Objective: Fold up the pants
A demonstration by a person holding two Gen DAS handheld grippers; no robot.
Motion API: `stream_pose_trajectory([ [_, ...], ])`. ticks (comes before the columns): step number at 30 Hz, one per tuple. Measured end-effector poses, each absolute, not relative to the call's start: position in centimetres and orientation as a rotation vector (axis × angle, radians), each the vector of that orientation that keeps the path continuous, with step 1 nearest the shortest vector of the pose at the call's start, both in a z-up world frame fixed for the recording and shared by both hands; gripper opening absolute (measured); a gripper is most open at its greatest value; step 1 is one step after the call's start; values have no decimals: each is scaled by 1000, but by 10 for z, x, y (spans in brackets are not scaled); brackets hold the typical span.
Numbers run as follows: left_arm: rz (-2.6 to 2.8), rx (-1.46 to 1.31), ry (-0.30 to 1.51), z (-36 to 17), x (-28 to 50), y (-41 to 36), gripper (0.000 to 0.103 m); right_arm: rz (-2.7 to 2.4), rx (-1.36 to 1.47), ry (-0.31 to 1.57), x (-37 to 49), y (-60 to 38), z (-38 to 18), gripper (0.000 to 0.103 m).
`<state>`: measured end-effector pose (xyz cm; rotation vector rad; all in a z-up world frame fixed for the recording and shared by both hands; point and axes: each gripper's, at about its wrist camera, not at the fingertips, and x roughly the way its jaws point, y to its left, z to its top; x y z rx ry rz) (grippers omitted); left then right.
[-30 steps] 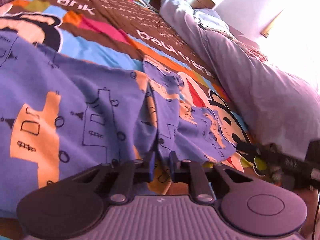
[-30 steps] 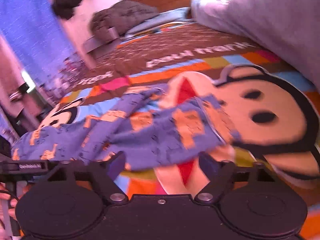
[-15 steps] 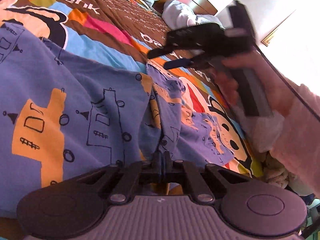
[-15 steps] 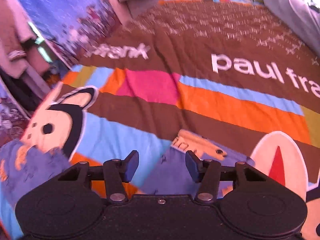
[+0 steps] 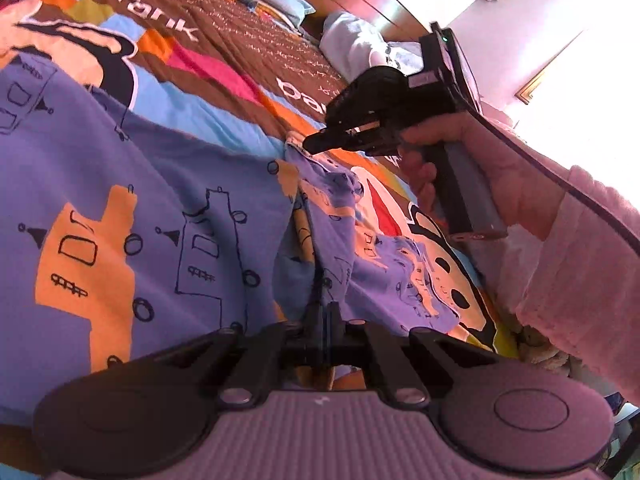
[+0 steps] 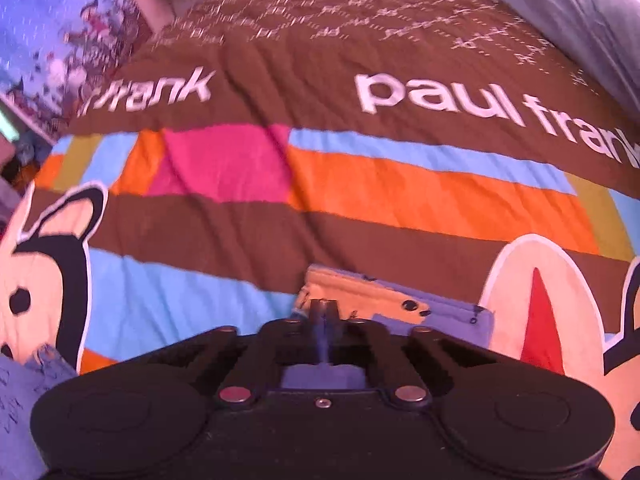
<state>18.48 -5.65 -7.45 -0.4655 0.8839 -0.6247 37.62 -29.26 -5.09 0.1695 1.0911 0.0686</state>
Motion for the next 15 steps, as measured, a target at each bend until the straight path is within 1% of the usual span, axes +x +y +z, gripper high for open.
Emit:
stream_pose_trajectory([
  [3, -619, -441, 874, -72, 183, -60, 1, 89, 244, 1037, 367, -308, -43, 0],
  [5, -622, -432, 879, -71, 183, -63, 1, 138, 297, 1047, 363, -317, -39, 0],
  [6, -623, -431, 881, -71, 183, -63, 1, 166, 299, 1064, 362, -316, -38, 8],
  [7, -622, -427, 883, -71, 183, -64, 1, 190, 286, 1082, 361, -312, -38, 20],
  [9, -619, -426, 884, -72, 183, -63, 1, 218, 239, 1096, 362, -301, -37, 37],
  [12, -618, -432, 887, -73, 184, -63, 1, 212, 146, 1115, 369, -278, -42, 37],
  [14, -619, -438, 889, -73, 184, -62, 1, 183, 143, 1158, 375, -270, -51, 37],
  [15, -621, -441, 890, -74, 184, -61, 1, 158, 144, 1173, 377, -268, -55, 35],
])
